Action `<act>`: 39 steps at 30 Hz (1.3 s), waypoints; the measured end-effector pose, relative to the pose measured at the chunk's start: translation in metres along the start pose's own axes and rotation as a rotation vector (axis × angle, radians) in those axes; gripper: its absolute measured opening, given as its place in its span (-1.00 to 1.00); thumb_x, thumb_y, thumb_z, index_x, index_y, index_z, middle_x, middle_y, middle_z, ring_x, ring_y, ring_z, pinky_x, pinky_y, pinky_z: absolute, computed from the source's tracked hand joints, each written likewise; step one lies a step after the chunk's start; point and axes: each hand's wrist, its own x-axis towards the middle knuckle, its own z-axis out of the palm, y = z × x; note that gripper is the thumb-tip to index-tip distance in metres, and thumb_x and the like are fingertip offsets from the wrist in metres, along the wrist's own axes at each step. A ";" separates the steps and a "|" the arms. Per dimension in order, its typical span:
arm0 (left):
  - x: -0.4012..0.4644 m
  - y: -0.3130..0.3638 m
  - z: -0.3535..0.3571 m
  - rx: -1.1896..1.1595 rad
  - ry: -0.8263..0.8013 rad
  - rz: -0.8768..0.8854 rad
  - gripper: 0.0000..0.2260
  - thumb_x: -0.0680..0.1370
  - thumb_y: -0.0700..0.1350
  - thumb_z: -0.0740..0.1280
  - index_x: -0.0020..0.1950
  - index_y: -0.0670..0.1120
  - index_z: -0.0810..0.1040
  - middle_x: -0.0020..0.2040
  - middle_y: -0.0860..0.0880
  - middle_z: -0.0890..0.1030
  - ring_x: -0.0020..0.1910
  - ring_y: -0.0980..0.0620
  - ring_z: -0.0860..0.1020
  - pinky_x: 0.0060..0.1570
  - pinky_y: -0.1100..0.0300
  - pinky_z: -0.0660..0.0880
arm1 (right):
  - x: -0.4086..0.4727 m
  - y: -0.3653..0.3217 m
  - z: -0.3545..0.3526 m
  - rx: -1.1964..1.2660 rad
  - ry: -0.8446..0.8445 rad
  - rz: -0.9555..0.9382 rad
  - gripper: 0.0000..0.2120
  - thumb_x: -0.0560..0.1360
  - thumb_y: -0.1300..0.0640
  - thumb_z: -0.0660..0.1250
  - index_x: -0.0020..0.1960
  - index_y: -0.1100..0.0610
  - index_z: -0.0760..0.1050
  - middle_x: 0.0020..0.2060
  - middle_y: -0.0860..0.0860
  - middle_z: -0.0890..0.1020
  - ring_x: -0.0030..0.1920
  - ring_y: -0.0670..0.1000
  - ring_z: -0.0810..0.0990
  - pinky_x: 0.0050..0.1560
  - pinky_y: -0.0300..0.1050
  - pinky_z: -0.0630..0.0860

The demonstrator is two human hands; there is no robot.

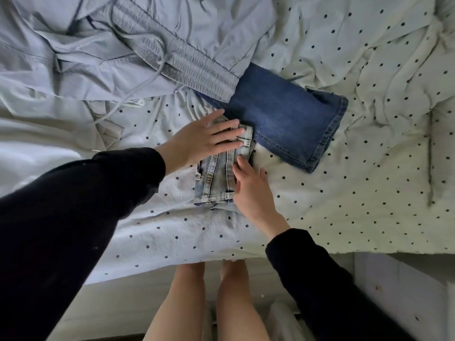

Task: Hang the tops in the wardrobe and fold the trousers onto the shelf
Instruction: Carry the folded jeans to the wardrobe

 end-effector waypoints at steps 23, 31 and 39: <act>-0.264 0.108 -0.141 -0.360 0.348 -1.119 -0.53 0.42 0.05 0.42 0.24 -0.12 0.44 0.10 -0.09 0.60 0.09 -0.10 0.57 0.16 -0.03 0.47 | -0.085 -0.189 -0.058 -0.300 0.361 -0.668 -0.60 0.02 0.32 0.54 -0.14 0.20 0.63 -0.35 0.08 0.65 -0.30 0.11 0.64 -0.09 -0.07 0.56; -0.465 0.146 -0.142 -0.338 0.519 -1.543 -0.46 0.28 -0.15 0.54 0.21 -0.17 0.46 0.10 -0.08 0.61 0.04 -0.06 0.60 0.14 0.08 0.38 | -0.144 -0.398 -0.022 -0.481 0.232 -1.053 -0.60 0.34 0.29 0.34 0.18 0.19 0.56 -0.02 0.12 0.67 0.00 0.16 0.61 0.06 -0.06 0.46; -0.725 0.168 -0.111 -0.138 0.464 -1.705 -0.71 0.49 -0.07 0.26 0.12 -0.21 0.51 0.01 -0.13 0.64 0.04 -0.10 0.61 0.16 0.06 0.36 | -0.179 -0.634 0.099 -0.423 0.394 -1.486 -0.46 0.05 0.31 0.58 0.03 0.25 0.60 -0.06 0.13 0.68 0.03 0.15 0.65 0.16 0.15 0.49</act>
